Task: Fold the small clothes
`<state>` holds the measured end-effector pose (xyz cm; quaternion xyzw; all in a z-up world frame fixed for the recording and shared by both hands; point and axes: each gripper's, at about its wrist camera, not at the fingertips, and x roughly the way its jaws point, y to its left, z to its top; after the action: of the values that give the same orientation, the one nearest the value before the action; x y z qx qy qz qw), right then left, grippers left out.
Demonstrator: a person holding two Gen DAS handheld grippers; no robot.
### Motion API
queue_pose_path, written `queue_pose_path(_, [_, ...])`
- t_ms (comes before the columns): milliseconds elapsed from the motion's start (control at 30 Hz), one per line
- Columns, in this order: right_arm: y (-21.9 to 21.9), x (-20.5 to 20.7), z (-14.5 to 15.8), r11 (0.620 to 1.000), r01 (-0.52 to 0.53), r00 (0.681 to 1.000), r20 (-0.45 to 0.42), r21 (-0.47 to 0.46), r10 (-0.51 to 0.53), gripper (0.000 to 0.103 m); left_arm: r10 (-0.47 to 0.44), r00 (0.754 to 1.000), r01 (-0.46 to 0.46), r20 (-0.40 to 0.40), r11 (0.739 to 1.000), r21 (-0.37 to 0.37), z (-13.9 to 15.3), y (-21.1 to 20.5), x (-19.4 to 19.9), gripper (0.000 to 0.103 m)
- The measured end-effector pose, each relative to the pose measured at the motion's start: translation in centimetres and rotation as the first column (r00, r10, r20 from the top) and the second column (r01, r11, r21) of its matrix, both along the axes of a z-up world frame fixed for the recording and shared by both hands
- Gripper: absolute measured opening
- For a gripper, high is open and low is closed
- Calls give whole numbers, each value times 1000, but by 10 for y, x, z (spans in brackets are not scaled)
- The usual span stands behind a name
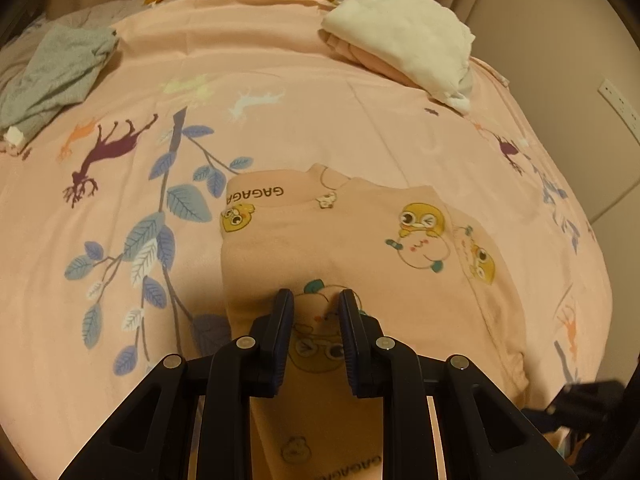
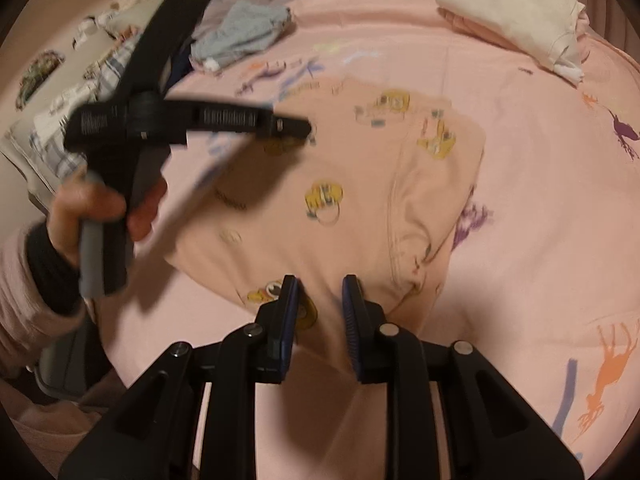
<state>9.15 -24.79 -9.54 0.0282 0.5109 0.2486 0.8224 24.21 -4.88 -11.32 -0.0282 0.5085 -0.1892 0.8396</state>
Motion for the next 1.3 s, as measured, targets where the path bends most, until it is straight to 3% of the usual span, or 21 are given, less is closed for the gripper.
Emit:
queue_pose_path(167, [0, 1, 0, 1000, 0, 1000, -19, 13, 0, 24, -12, 1000, 12, 9, 1000, 12, 2, -1, -4, 21])
queue_pose_path(333, [-16, 6, 9, 990, 60, 998, -37, 130, -55, 33, -22, 1000, 22, 18, 1000, -8, 10, 7, -21, 21])
queue_pose_path(400, [-22, 7, 12, 981, 99, 995, -40, 165, -94, 39, -27, 1000, 27, 15, 1000, -12, 13, 13, -30, 29])
queue_pose_path(467, [-26, 6, 13, 974, 135, 991, -46, 181, -128, 42, -25, 1000, 26, 18, 999, -22, 16, 19, -37, 45])
queue_pose_path(533, [-30, 8, 14, 964, 166, 986, -57, 208, -158, 42, -18, 1000, 18, 22, 1000, -21, 19, 22, -42, 50])
queue_pose_path(633, [-38, 9, 16, 943, 220, 975, -74, 250, -208, 46, 1, 1000, -1, -3, 999, -44, 18, 30, -49, 50])
queue_pose_path(767, [-46, 8, 12, 931, 265, 964, -105, 250, -246, 60, 17, 997, -25, -75, 995, -101, 9, 41, -58, 50])
queue_pose_path(967, [-53, 7, -4, 927, 279, 953, -190, 249, -236, 64, -14, 993, 0, -117, 993, -117, -2, 37, -77, 50])
queue_pose_path(1033, [-49, 5, -10, 939, 266, 953, -205, 217, -223, 63, -33, 994, 23, -101, 995, -94, -2, 31, -82, 50])
queue_pose_path(1133, [-43, 4, -13, 958, 242, 961, -176, 155, -214, 44, -52, 996, 47, -73, 997, -61, -3, 25, -88, 49])
queue_pose_path(1233, [-43, 7, -15, 960, 231, 963, -176, 156, -203, 27, -51, 996, 47, -69, 997, -58, -4, 26, -88, 40])
queue_pose_path(1300, [-43, 7, -13, 961, 227, 966, -164, 155, -202, 22, -48, 996, 43, -69, 997, -60, -4, 28, -87, 34])
